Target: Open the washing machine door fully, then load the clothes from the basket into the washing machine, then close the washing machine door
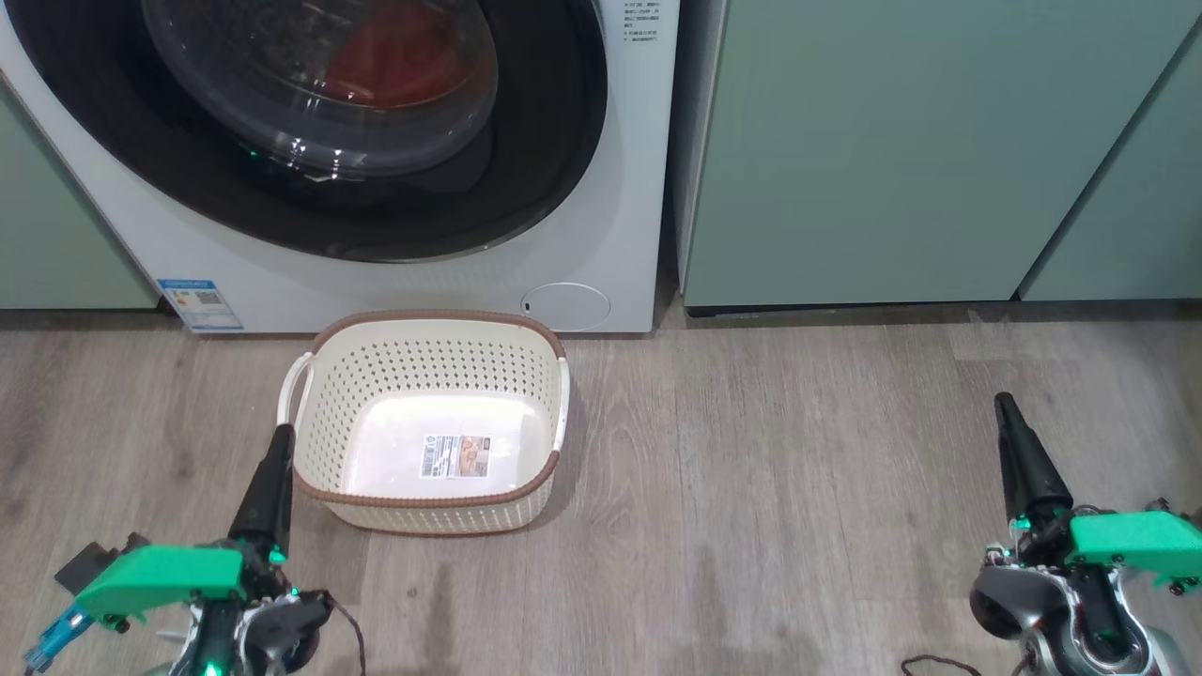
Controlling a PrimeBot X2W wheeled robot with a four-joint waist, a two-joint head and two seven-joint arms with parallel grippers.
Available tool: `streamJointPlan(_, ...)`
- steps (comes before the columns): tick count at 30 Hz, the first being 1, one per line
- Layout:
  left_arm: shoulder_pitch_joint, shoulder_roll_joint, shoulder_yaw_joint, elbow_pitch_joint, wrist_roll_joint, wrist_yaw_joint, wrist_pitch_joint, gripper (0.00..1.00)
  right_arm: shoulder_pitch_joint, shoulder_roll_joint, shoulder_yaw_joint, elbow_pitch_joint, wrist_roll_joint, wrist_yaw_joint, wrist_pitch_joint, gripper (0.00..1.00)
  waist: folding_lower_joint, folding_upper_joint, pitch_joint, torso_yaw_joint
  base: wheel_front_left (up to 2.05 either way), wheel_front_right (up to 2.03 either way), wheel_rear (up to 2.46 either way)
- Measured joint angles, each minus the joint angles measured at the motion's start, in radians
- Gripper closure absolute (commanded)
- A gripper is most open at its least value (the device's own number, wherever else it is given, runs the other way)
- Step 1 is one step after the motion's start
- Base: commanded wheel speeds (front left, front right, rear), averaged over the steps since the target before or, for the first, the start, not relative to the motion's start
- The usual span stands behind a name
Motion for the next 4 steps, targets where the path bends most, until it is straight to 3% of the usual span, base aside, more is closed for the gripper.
streamJointPlan(4, 0.0, 0.0, 0.0, 0.0, 0.0, 0.0, 0.0, 1.0, 0.0, 0.0, -0.001, 0.0, 0.0, 0.0, 0.0, 1.0, 0.0, 0.0, 0.0, 0.0, 0.0, 0.0, 0.0)
